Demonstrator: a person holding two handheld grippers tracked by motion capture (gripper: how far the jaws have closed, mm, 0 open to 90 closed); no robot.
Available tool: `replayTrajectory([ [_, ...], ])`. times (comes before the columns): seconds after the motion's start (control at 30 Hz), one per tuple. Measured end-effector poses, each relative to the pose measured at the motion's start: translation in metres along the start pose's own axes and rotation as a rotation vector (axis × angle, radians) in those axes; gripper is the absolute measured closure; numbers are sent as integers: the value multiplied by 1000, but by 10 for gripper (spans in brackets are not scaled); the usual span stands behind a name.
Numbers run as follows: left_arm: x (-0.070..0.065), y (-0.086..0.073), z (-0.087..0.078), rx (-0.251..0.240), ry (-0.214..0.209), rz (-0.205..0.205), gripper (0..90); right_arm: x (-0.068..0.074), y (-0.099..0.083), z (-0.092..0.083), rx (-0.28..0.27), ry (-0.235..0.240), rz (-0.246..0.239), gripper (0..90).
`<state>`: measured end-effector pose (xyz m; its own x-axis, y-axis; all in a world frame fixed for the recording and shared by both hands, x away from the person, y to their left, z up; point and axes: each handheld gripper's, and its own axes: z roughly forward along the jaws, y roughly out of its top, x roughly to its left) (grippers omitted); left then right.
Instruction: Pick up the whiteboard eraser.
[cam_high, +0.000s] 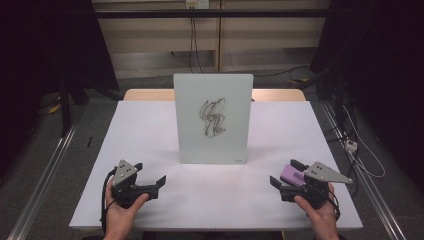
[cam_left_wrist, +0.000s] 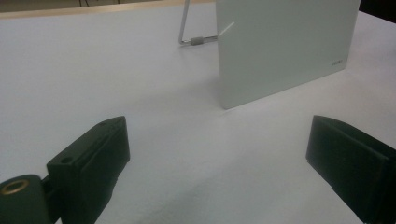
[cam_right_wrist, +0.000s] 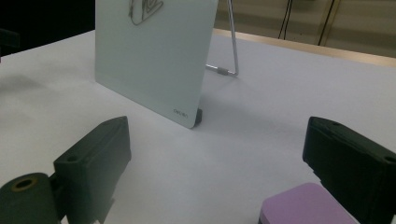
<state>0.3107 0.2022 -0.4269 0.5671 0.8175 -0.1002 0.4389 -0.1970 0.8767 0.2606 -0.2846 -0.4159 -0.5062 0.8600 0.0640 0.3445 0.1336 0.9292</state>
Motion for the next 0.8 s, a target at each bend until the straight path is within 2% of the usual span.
replayTrajectory([
  [0.13, 0, 1, 2, 2, 1, 2, 62, -1, 2, 0, 9, -4, -1, 62],
  [0.2, -1, 0, 3, -1, -7, -6, 62, -2, 5, 2, 31, 6, 1, 38],
  [0.27, -1, 0, 3, 4, -13, -11, 62, 1, 6, 5, 63, 37, -15, 53],
  [0.37, -1, -2, 2, 13, -16, -17, 58, 6, 10, 7, 76, 40, -45, 56],
  [0.47, 0, -1, 0, 4, -14, -10, 57, 5, 15, 7, 89, 46, -39, 50],
  [0.77, 1, 1, 0, 3, -19, -10, 59, -14, 38, 8, 168, 41, -57, 55],
  [0.8, 1, 1, 0, 3, -19, -10, 60, -16, 40, 9, 183, 54, -51, 55],
])
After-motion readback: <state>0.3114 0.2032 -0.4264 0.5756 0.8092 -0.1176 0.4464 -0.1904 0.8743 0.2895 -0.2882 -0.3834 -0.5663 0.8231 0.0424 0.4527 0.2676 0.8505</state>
